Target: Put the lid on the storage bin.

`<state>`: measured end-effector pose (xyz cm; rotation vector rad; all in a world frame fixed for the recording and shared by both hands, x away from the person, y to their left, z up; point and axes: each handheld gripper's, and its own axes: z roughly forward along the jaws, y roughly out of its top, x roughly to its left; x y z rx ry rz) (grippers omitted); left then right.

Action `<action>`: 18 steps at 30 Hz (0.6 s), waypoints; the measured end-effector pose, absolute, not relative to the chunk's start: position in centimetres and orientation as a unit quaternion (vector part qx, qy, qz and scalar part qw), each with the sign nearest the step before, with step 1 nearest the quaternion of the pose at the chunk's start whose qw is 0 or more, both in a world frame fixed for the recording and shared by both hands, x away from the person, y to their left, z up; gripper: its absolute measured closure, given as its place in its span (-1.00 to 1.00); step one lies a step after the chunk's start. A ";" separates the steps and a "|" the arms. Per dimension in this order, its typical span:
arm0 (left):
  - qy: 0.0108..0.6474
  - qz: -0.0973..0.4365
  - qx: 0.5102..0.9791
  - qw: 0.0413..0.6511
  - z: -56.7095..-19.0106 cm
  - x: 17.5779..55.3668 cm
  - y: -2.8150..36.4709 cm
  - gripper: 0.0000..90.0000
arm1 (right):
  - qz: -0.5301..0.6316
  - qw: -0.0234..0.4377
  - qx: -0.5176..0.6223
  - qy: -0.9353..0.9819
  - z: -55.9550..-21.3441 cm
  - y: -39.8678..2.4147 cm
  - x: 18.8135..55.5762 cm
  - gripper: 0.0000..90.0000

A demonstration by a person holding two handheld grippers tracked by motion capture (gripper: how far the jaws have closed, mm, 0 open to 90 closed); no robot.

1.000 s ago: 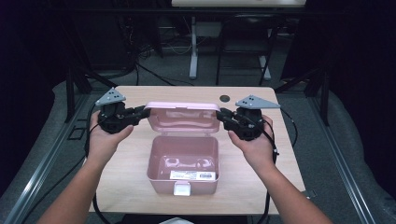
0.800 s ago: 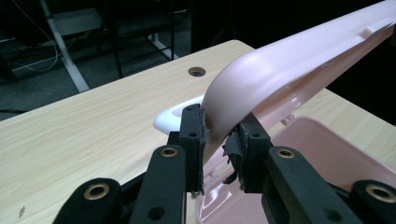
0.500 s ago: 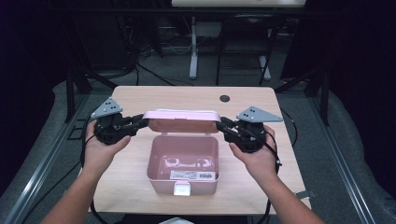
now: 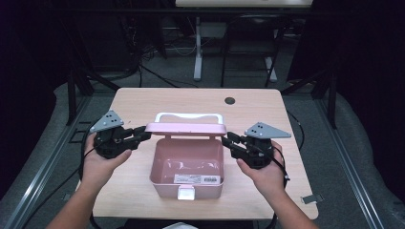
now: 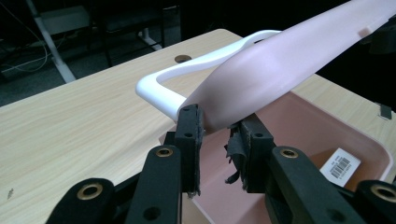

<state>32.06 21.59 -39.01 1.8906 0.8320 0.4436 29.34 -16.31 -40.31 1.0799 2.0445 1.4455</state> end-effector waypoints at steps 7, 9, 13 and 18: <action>0.341 0.184 0.780 0.491 -39.3 31.5 21.6 0.63 | 0.518 0.201 0.393 0.733 -41.4 -17.2 28.2 0.52; 0.341 0.183 0.781 0.490 -39.4 31.4 21.6 0.63 | 0.517 0.202 0.397 0.732 -41.5 -17.5 27.9 0.52; 0.342 0.182 0.780 0.491 -39.6 31.1 21.7 0.63 | 0.513 0.205 0.407 0.727 -41.8 -18.2 27.9 0.51; 0.342 0.179 0.779 0.494 -39.9 30.7 21.8 0.63 | 0.507 0.209 0.422 0.722 -42.8 -18.9 28.6 0.47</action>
